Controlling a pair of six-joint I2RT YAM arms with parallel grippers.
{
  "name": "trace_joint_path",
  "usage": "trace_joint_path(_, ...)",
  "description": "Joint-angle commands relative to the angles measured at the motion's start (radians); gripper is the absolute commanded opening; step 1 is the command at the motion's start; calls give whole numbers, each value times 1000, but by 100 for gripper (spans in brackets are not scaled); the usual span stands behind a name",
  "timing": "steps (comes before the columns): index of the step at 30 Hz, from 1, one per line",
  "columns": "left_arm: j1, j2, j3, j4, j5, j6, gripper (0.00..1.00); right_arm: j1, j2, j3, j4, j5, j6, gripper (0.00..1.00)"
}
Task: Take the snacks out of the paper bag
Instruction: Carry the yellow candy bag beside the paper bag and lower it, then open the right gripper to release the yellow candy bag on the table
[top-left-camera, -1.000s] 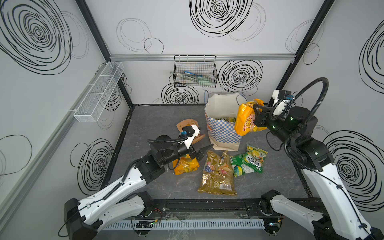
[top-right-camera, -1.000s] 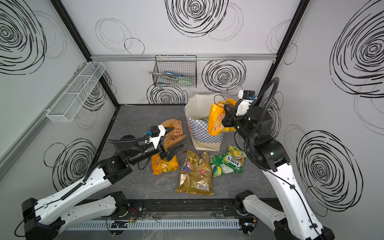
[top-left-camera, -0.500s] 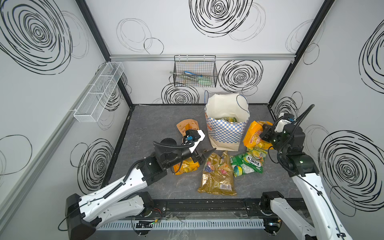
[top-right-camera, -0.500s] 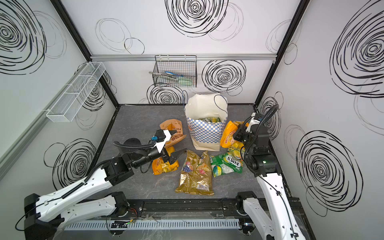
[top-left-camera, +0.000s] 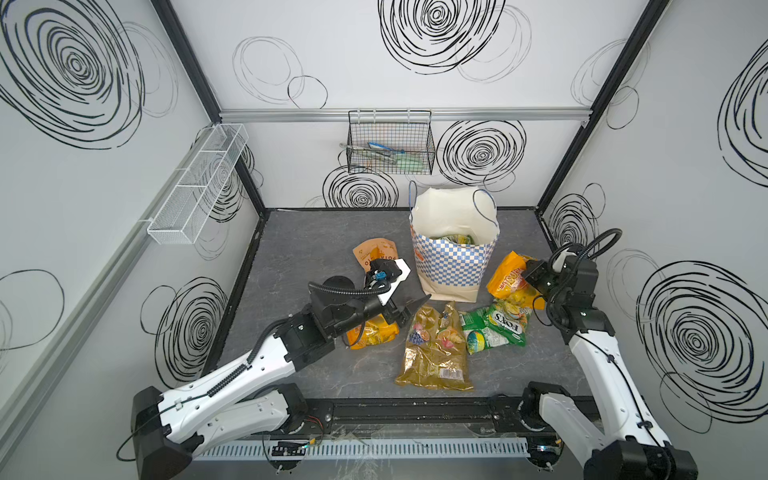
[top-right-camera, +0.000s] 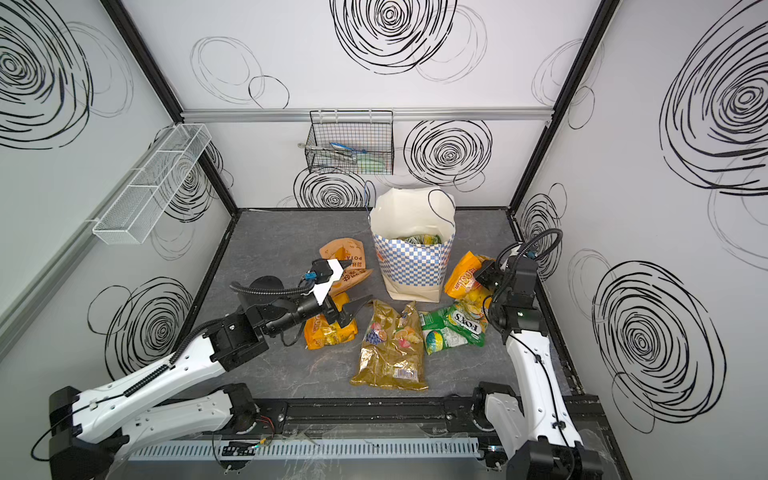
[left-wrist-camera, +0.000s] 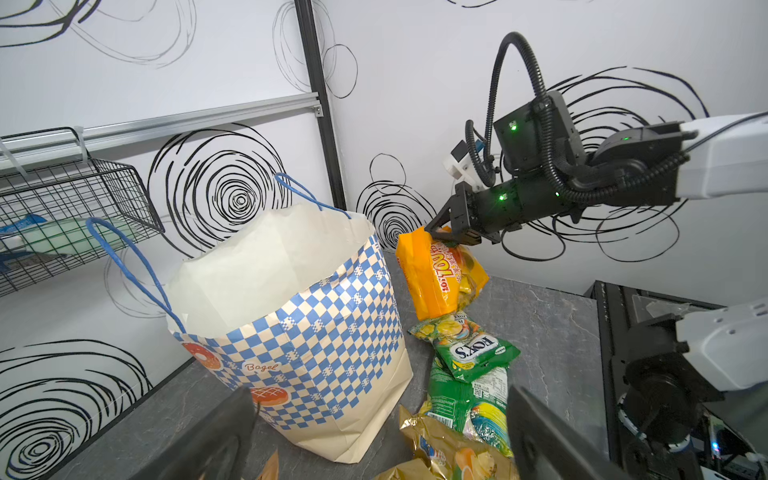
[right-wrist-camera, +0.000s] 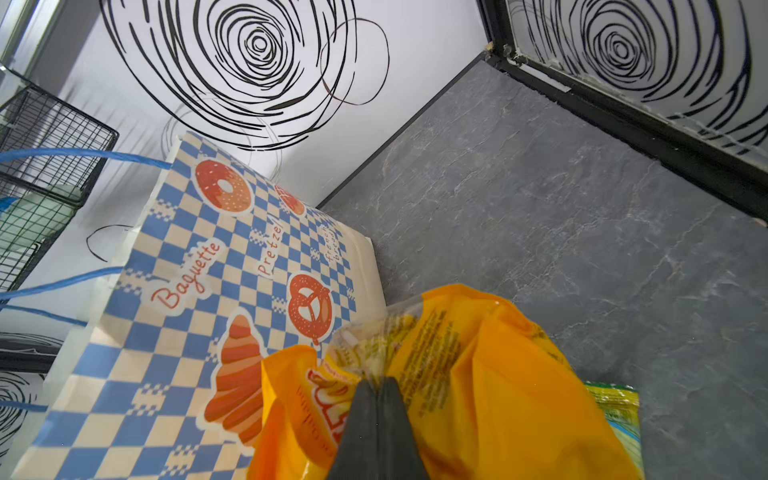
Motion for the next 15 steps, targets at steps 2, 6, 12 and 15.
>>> trace_joint_path(2,-7,1,18,24,-6,15,96,-17,57,1,214,-16,49,0)
trace_joint_path(6,-6,2,19,22,-8,15,96,-37,152,10,271,-28,63,0)
trace_joint_path(12,-5,2,22,21,-13,12,96,-50,313,41,329,-59,90,0)
trace_joint_path(15,-5,1,22,19,-25,10,96,-51,407,92,308,-76,102,0)
